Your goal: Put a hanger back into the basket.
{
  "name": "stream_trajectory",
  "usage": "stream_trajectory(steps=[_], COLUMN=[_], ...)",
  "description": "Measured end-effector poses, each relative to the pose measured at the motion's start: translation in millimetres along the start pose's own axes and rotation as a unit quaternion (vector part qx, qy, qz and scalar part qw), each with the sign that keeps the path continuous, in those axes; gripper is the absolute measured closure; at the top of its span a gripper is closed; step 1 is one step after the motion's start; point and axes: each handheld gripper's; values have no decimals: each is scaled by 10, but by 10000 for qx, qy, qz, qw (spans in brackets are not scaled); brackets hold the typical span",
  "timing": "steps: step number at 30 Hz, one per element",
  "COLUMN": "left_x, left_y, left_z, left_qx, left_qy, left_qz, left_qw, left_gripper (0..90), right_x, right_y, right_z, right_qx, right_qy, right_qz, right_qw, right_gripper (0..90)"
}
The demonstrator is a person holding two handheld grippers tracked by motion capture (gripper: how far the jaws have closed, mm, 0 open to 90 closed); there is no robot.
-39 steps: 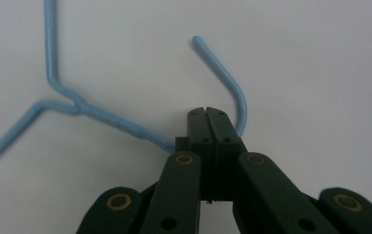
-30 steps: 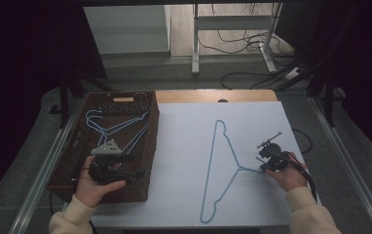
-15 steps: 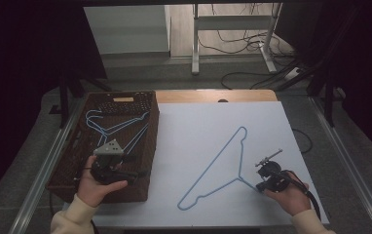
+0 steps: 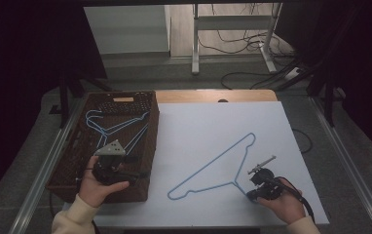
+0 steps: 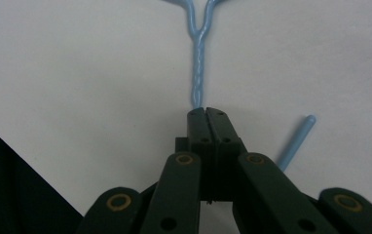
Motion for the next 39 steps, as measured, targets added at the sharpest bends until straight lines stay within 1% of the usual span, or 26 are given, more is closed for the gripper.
stream_trajectory(steps=[5,6,7,9,10,11,12,15,16,18,19,21,22,25,27,30,31,32,33,34,35,36,37,39], left_x=[1,3,3,2,2,2,0,0,-1,0,0,0,0,0,1,5,7,8,8,9,9,10,13,22], left_y=[7,8,8,9,12,12,14,15,16,15,15,12,12,16,20,25,28,37,37,42,45,48,50,56], left_z=[0,0,0,-3,-6,-6,-7,-7,-8,-10,-10,-11,-11,-17,-20,-26,-28,-36,-36,-39,-47,-55,-64,-86], left_qx=[-1,1,1,-1,-3,-3,-6,-10,-10,-10,-10,-11,-12,-13,-13,-19,-21,-25,-25,-31,-35,-39,-44,-57], left_qy=[7,6,6,14,19,19,24,22,23,27,27,29,31,23,30,56,64,68,68,82,73,75,88,127], left_qz=[10,8,8,11,16,16,16,18,20,16,16,12,12,19,22,25,26,39,39,40,53,53,58,53], left_qw=[10000,10000,10000,10000,10000,10000,10000,10000,10000,10000,10000,10000,10000,10000,10000,10000,10000,10000,10000,10000,10000,9999,9999,9999], left_gripper=[270,271,271,271,271,271,271,271,271,271,270,271,270,270,270,271,271,270,271,271,271,271,271,271], right_x=[3,23,23,49,73,73,100,142,158,185,185,203,215,222,238,280,280,303,303,317,317,318,310,308], right_y=[-15,-35,-35,-54,-61,-61,-52,-13,2,33,33,52,68,96,108,127,127,135,135,138,138,136,126,123], right_z=[-2,8,8,16,25,25,53,96,107,123,123,136,138,144,164,193,193,210,210,206,206,197,166,158], right_qx=[12,12,12,6,-6,-6,-66,-142,-178,-257,-257,-397,-472,-457,-535,-586,-586,-622,-622,-644,-644,-606,-517,-486], right_qy=[-37,-99,-99,-160,-215,-215,-295,-402,-403,-416,-416,-410,-407,-423,-465,-448,-448,-388,-388,-286,-286,-209,-126,-87], right_qz=[-121,-230,-230,-344,-430,-430,-502,-388,-318,-223,-223,-113,-1,65,121,235,235,297,297,314,314,298,240,223], right_qw=[9999,9997,9997,9993,9988,9988,9983,9983,9985,9986,9986,9983,9981,9980,9974,9970,9970,9969,9969,9970,9970,9975,9983,9985], right_gripper=[900,899,899,898,836,836,749,670,666,677,677,713,729,741,753,827,827,840,840,847,847,851,857,857])
Point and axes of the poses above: each handheld gripper's, and its own axes: y roughly forward along the jaws, x roughly out of its top, z roughly to its left, and after that the axes turned 7 degrees about x, right-handed
